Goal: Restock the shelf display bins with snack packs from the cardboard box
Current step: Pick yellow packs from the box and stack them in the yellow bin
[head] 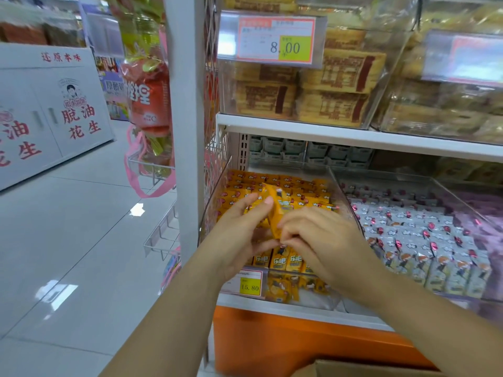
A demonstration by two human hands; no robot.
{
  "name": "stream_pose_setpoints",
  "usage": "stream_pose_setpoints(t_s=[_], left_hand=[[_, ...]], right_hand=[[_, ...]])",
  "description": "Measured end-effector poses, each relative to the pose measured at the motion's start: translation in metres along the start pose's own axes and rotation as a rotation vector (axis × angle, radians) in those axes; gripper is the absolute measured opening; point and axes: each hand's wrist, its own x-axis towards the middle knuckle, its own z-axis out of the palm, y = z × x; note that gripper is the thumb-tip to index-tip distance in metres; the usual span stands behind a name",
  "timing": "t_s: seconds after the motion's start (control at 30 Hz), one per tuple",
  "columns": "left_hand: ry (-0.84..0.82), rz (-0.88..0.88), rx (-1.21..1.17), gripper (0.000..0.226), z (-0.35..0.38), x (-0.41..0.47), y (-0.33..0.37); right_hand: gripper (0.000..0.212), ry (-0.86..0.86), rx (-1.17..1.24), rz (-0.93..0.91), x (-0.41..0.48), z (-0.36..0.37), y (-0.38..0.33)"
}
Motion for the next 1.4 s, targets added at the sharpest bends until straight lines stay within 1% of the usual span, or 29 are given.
stream_pose_setpoints(t_s=[0.1, 0.17, 0.2, 0.23, 0.27, 0.3, 0.33, 0.37, 0.4, 0.43, 0.47, 0.5, 0.53, 0.57, 0.63, 0.7, 0.77, 0.87, 1.0, 1.13, 1.23, 1.3, 1.33, 1.4], left_hand=[[0.019, 0.029, 0.084, 0.065, -0.008, -0.004, -0.003], [0.044, 0.030, 0.140, 0.079, -0.012, -0.006, -0.006], [0.054, 0.030, 0.158, 0.083, -0.013, -0.008, -0.006], [0.053, 0.032, 0.174, 0.083, -0.014, -0.009, -0.007], [0.042, 0.034, 0.196, 0.083, -0.017, -0.010, -0.006], [0.029, 0.038, 0.219, 0.083, -0.021, -0.011, -0.006], [0.025, 0.049, 0.244, 0.082, -0.026, -0.013, -0.004], [0.035, 0.067, 0.272, 0.077, -0.031, -0.014, -0.003], [0.055, 0.087, 0.296, 0.072, -0.036, -0.014, -0.002], [0.077, 0.098, 0.312, 0.068, -0.040, -0.014, -0.002], [0.094, 0.106, 0.326, 0.066, -0.042, -0.015, -0.002], [0.102, 0.111, 0.351, 0.065, -0.042, -0.016, -0.002], [0.101, 0.112, 0.386, 0.065, -0.042, -0.017, -0.003], [0.101, 0.111, 0.419, 0.066, -0.041, -0.017, -0.004], [0.102, 0.120, 0.462, 0.066, -0.040, -0.018, -0.005], [0.111, 0.129, 0.492, 0.065, -0.040, -0.019, -0.004], [0.119, 0.135, 0.521, 0.063, -0.040, -0.020, -0.003], [0.125, 0.142, 0.548, 0.065, -0.038, -0.023, -0.001], [0.131, 0.133, 0.547, 0.066, -0.038, -0.023, 0.000], [0.141, 0.124, 0.521, 0.065, -0.041, -0.023, 0.000], [0.145, 0.128, 0.501, 0.067, -0.044, -0.023, 0.001], [0.142, 0.132, 0.493, 0.067, -0.045, -0.023, 0.002], [0.139, 0.132, 0.486, 0.066, -0.045, -0.023, 0.002], [0.135, 0.131, 0.470, 0.066, -0.045, -0.024, 0.004]], right_hand=[[0.021, -0.028, 0.012, -0.102, -0.001, 0.003, -0.001], [0.019, -0.055, 0.076, -0.105, -0.004, 0.005, -0.003], [0.019, -0.066, 0.136, -0.079, -0.005, 0.007, -0.004], [0.016, -0.071, 0.212, -0.019, -0.006, 0.008, -0.005], [0.012, -0.065, 0.279, 0.081, -0.007, 0.008, -0.006], [0.005, -0.060, 0.337, 0.213, -0.006, 0.007, -0.005], [0.006, -0.088, 0.381, 0.370, -0.006, 0.005, -0.002], [0.012, -0.190, 0.418, 0.526, -0.005, 0.004, 0.002], [0.015, -0.376, 0.460, 0.651, -0.007, 0.006, 0.007], [0.027, -0.587, 0.483, 0.721, -0.008, 0.008, 0.011], [0.044, -0.764, 0.483, 0.732, -0.010, 0.012, 0.014], [0.057, -0.888, 0.477, 0.710, -0.011, 0.016, 0.016], [0.063, -0.966, 0.465, 0.673, -0.010, 0.020, 0.016], [0.065, -1.010, 0.448, 0.636, -0.009, 0.023, 0.015], [0.062, -1.079, 0.416, 0.593, -0.006, 0.028, 0.014], [0.061, -1.141, 0.395, 0.594, -0.003, 0.029, 0.014], [0.062, -1.178, 0.382, 0.611, -0.002, 0.031, 0.015], [0.066, -1.184, 0.325, 0.593, -0.003, 0.034, 0.014], [0.052, -1.144, 0.246, 0.538, -0.010, 0.036, 0.014], [0.052, -1.103, 0.194, 0.521, -0.013, 0.037, 0.013], [0.039, -1.075, 0.196, 0.495, -0.010, 0.034, 0.013], [0.029, -1.030, 0.227, 0.514, -0.007, 0.032, 0.013], [0.028, -1.007, 0.254, 0.540, -0.006, 0.031, 0.014], [0.038, -0.975, 0.298, 0.592, -0.005, 0.030, 0.015]])
